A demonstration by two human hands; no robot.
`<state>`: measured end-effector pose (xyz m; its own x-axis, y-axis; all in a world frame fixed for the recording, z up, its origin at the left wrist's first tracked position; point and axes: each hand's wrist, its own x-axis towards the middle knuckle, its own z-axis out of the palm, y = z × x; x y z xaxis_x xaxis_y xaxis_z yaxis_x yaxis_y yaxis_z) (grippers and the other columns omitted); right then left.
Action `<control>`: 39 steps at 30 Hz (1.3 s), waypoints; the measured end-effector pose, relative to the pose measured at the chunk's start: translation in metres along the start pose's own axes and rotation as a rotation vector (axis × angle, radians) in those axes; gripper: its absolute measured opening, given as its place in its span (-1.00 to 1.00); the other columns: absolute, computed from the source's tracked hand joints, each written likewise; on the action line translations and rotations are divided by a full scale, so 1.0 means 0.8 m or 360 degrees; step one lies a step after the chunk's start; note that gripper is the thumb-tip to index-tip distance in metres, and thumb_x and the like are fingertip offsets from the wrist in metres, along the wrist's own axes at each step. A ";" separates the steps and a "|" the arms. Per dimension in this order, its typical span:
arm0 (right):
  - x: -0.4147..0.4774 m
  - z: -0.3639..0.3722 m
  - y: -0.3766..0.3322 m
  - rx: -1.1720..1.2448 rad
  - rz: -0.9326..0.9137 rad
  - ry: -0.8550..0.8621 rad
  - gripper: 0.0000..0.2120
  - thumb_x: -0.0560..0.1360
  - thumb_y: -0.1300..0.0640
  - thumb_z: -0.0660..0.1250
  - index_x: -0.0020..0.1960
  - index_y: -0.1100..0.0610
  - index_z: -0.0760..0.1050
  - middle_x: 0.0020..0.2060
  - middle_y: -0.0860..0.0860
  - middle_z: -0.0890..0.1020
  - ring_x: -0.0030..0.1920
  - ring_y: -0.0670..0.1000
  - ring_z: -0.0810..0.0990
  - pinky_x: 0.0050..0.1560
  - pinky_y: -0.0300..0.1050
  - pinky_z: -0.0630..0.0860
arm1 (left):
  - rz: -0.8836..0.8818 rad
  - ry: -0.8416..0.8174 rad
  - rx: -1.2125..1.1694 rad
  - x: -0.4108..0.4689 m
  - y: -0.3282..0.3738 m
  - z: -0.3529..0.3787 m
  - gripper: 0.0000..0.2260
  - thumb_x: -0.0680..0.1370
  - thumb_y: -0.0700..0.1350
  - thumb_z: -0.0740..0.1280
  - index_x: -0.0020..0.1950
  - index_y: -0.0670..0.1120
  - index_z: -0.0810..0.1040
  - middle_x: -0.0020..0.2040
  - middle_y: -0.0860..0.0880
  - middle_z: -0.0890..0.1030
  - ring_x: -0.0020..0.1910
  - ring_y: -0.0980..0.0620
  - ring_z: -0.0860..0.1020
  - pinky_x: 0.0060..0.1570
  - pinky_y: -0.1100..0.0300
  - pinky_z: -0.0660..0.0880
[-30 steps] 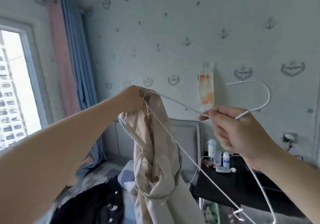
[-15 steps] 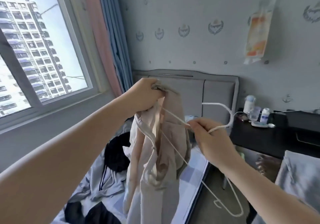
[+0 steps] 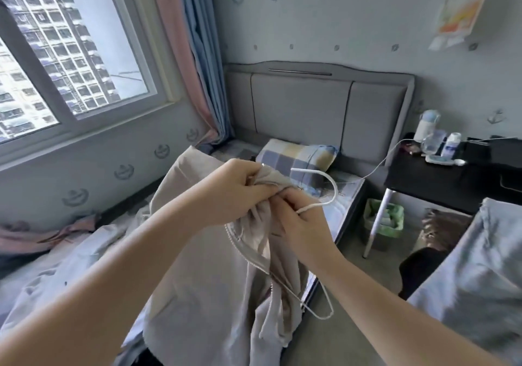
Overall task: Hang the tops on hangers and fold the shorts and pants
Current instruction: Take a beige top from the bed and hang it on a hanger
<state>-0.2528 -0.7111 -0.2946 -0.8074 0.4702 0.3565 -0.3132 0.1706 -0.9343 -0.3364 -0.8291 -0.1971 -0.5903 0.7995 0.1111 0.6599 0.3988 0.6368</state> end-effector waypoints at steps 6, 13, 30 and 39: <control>0.001 -0.031 -0.004 -0.0012 -0.0043 -0.0142 -0.78 0.57 0.08 0.23 -0.16 0.13 0.57 -0.44 0.01 0.47 -0.39 -0.10 0.41 -0.31 -0.23 0.35 | 0.0723 0.0263 0.0939 -0.023 -0.023 -0.013 -0.59 0.57 0.30 0.11 0.19 0.14 0.61 0.13 0.17 0.56 0.22 0.07 0.46 0.22 0.10 0.37; -0.013 -0.050 -0.001 -0.0199 -0.0020 -0.0267 -0.67 0.58 0.15 0.08 -0.30 0.27 0.34 -0.50 -0.11 0.34 -0.45 -0.15 0.27 -0.37 -0.33 0.24 | 0.0543 0.0005 0.0994 -0.042 -0.053 0.055 -0.60 0.60 0.22 -0.08 -0.09 0.00 0.42 -0.19 0.06 0.57 -0.21 -0.08 0.57 -0.33 0.06 0.44; -0.137 -0.039 0.123 -0.0610 0.0383 -0.0461 -0.70 0.47 0.07 0.43 0.08 -0.28 0.47 -0.04 -0.14 0.63 0.06 -0.10 0.57 0.14 -0.08 0.50 | -0.0328 0.0593 -0.0486 -0.099 -0.122 0.192 -0.73 0.63 -0.20 0.25 -0.28 -0.12 0.41 -0.42 0.18 0.37 -0.41 0.20 0.29 -0.41 0.36 0.23; -0.164 -0.040 0.154 -0.0608 0.0380 -0.0376 -0.80 0.44 0.05 0.37 -0.20 0.19 0.50 -0.38 0.02 0.52 -0.32 -0.04 0.43 -0.27 -0.05 0.38 | -0.0523 0.0633 -0.0554 -0.108 -0.124 0.205 -0.72 0.66 -0.17 0.24 -0.25 -0.21 0.42 -0.44 0.15 0.33 -0.42 0.17 0.25 -0.42 0.36 0.22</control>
<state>-0.1693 -0.7243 -0.4566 -0.9390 0.3337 0.0836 0.0637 0.4074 -0.9110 -0.2750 -0.8641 -0.3950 -0.9090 0.4046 0.1001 0.2635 0.3719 0.8901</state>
